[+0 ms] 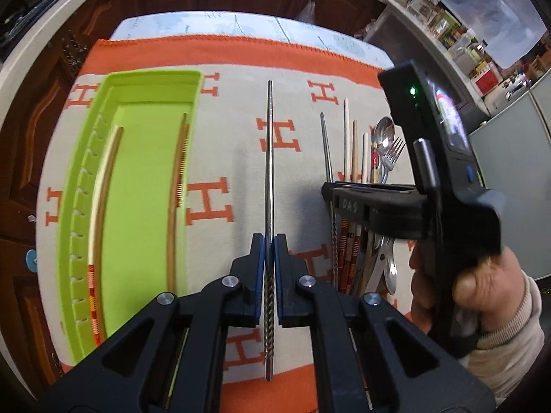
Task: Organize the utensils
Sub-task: 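Lower both metal chopsticks into the green tray and open both tools, then withdraw both open tools from the tray toward the utensil pile, then grasp a white red-banded chopstick from the pile with the left tool, then grasp a plain wooden chopstick with the right tool while the left lifts its chopstick, then lower both chopsticks into the green tray and open both tools, then move both open tools back over the remaining utensils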
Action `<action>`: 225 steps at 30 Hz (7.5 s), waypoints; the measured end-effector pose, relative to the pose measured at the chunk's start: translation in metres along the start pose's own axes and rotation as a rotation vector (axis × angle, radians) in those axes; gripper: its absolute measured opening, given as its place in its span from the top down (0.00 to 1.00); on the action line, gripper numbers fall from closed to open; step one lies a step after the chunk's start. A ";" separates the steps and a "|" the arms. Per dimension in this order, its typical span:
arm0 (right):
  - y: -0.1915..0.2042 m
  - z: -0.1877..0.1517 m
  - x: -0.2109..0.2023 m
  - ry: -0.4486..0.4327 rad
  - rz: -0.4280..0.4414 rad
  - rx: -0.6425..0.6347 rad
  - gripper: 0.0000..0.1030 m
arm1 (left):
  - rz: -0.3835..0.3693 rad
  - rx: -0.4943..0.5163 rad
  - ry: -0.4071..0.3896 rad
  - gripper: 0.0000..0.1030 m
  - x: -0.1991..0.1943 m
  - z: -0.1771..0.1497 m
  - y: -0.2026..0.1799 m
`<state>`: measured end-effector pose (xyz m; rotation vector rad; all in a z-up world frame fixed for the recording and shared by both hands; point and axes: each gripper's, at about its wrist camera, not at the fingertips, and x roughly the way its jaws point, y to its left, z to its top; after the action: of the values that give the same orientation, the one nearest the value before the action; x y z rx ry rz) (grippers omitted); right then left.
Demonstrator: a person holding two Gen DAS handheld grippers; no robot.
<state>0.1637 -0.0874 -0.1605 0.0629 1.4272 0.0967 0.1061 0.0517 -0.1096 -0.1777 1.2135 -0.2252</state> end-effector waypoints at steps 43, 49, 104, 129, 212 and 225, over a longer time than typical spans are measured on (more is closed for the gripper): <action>0.091 -0.023 -0.073 -0.085 0.448 -0.037 0.93 | 0.124 -0.139 -0.105 0.61 -0.050 -0.018 0.098; 0.075 -0.037 -0.093 -0.136 0.442 -0.069 0.93 | 0.127 -0.102 -0.132 0.61 -0.064 -0.017 0.076; -0.146 -0.007 -0.057 -0.143 0.373 0.168 0.65 | 0.036 0.204 0.235 0.87 0.136 0.066 -0.122; -0.097 0.015 -0.016 0.006 0.367 0.165 0.71 | 0.016 -0.003 0.143 0.97 0.088 0.051 -0.049; 0.056 -0.043 -0.088 -0.126 0.369 -0.133 0.92 | 0.176 -0.074 -0.102 0.96 -0.059 -0.022 0.058; -0.055 -0.057 -0.127 -0.252 0.296 0.002 0.92 | 0.071 0.126 -0.071 0.64 -0.027 0.001 -0.050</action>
<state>0.0916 -0.1559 -0.0495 0.2792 1.1585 0.3204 0.0940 0.0108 -0.0719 -0.0322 1.1296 -0.2311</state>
